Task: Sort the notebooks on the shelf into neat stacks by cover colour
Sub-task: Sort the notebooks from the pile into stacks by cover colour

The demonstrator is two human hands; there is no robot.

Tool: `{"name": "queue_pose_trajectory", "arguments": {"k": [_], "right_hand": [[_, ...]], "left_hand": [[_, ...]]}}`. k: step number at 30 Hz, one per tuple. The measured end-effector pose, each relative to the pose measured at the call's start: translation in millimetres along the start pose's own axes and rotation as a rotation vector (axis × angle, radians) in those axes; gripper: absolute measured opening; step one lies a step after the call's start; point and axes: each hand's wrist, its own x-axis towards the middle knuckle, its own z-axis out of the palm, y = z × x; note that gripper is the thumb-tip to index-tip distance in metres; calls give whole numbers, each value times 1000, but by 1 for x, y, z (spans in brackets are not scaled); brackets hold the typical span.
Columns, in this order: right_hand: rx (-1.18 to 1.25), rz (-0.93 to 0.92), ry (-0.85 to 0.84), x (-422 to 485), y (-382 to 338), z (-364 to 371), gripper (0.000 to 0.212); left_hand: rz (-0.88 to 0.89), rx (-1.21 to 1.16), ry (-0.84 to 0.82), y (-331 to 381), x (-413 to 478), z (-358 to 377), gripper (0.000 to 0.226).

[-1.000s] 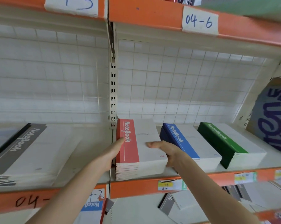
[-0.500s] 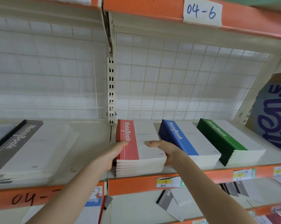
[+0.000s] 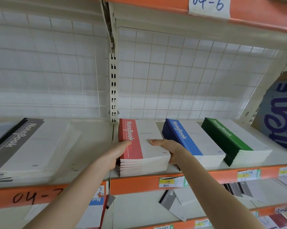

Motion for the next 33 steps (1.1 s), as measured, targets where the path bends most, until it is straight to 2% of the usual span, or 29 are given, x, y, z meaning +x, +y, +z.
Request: {"name": "queue_pose_trajectory", "arguments": {"k": [2, 12, 21, 25, 28, 31, 33], "right_hand": [[-15, -16, 36, -1, 0, -1, 41], [-111, -96, 160, -4, 5, 1, 48], [-143, -108, 202, -9, 4, 5, 53], [-526, -223, 345, -14, 0, 10, 43], [-759, -290, 329, -20, -5, 16, 39], [-960, -374, 335, -29, -12, 20, 40], [-1083, -450, 365, -31, -18, 23, 40]], "left_hand": [[2, 21, 0, 0, 0, 0, 26], [-3, 15, 3, 1, 4, 0, 27], [1, 18, 21, 2, 2, 1, 17], [11, 34, 29, 3, -2, 3, 19], [21, 18, 46, 3, -6, 4, 17], [77, -5, 128, 3, -10, 2, 29], [165, 67, 228, 5, -19, -3, 34]]}}
